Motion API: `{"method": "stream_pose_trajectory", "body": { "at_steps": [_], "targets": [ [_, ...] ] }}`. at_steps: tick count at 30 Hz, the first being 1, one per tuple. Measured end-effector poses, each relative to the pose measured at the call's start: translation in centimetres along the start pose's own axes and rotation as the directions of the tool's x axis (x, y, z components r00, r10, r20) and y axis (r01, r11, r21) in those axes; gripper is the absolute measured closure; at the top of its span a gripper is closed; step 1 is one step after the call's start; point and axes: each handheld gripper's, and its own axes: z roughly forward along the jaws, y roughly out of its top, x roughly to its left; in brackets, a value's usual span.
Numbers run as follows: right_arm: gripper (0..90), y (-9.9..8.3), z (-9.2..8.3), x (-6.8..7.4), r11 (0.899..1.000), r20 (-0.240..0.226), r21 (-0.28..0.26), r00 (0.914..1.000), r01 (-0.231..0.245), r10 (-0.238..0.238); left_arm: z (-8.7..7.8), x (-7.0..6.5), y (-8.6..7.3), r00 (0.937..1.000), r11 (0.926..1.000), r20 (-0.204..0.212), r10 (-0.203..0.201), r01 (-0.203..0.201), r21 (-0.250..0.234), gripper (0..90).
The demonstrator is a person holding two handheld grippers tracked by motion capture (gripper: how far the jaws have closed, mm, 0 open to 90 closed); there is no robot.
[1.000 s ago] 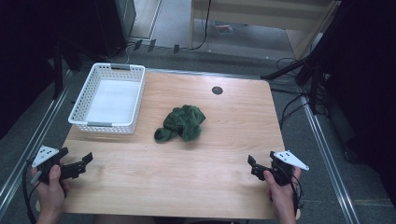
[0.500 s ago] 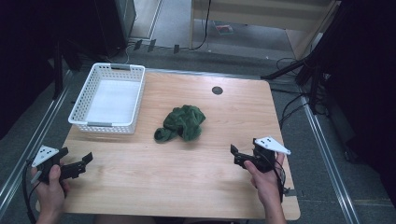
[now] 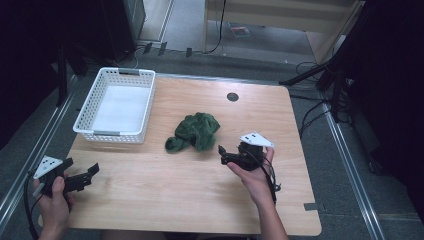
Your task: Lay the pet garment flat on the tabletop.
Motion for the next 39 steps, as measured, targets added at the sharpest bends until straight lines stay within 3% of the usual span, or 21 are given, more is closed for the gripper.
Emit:
{"method": "stream_pose_trajectory", "body": {
  "at_steps": [13, 17, 19, 23, 26, 30, 32, 34, 39],
  "targets": [
    [13.1, 1.4, 6.1, 3.4, 0.997, -0.02, 0.073, 0.9998, 0.0, 0.001, 0.1, 0.0, 0.0, 1.0, 1.0, 0.001, 0.001, -0.001, 0.006, 0.0],
    [14.8, 1.1, 8.6, 3.7, 0.994, 0.022, 0.108, 0.9992, -0.034, 0.032, 0.1, 0.0, 0.0, 1.0, 1.0, 0.002, 0.001, -0.001, 0.007, 0.0],
    [17.7, 0.9, 9.7, 3.6, 0.987, 0.003, 0.136, 0.9961, -0.088, 0.088, 0.1, 0.0, 0.0, 1.0, 1.0, 0.003, -0.001, 0.001, 0.006, 0.0],
    [23.6, 0.6, 11.0, 3.9, 0.981, -0.001, 0.164, 0.9945, -0.103, 0.105, 0.1, 0.0, 0.0, 1.0, 1.0, 0.004, 0.0, 0.0, 0.007, 0.0],
    [35.2, 0.1, 11.6, 3.8, 0.98, -0.005, 0.16, 0.993, -0.116, 0.118, 0.0, 0.0, 0.0, 1.0, 0.9999, 0.006, 0.007, -0.007, 0.008, 0.0],
    [63.8, -0.2, 11.5, 4.2, 0.989, -0.008, 0.14, 0.9985, -0.052, 0.053, 0.0, -0.6, 0.0, 0.9988, 0.9986, -0.005, 0.049, -0.049, 0.018, 0.0],
    [71.5, -0.2, 11.3, 4.1, 0.988, -0.037, 0.14, 0.9972, -0.058, 0.064, -0.2, -1.1, 0.1, 0.9978, 0.9977, -0.008, 0.065, -0.065, 0.019, 0.0],
    [76.1, -0.1, 10.9, 3.9, 0.991, -0.05, 0.116, 0.9961, -0.066, 0.072, -0.5, -1.7, 0.4, 0.9975, 0.9999, 0.069, 0.013, -0.012, -0.012, 0.2],
    [78.1, 0.7, 8.1, 4.2, 0.997, -0.102, 0.035, 0.9917, -0.075, 0.078, -0.4, -4.8, 1.4, 0.9892, 0.9986, 0.138, 0.049, -0.046, -0.025, 0.2]
  ]
}}
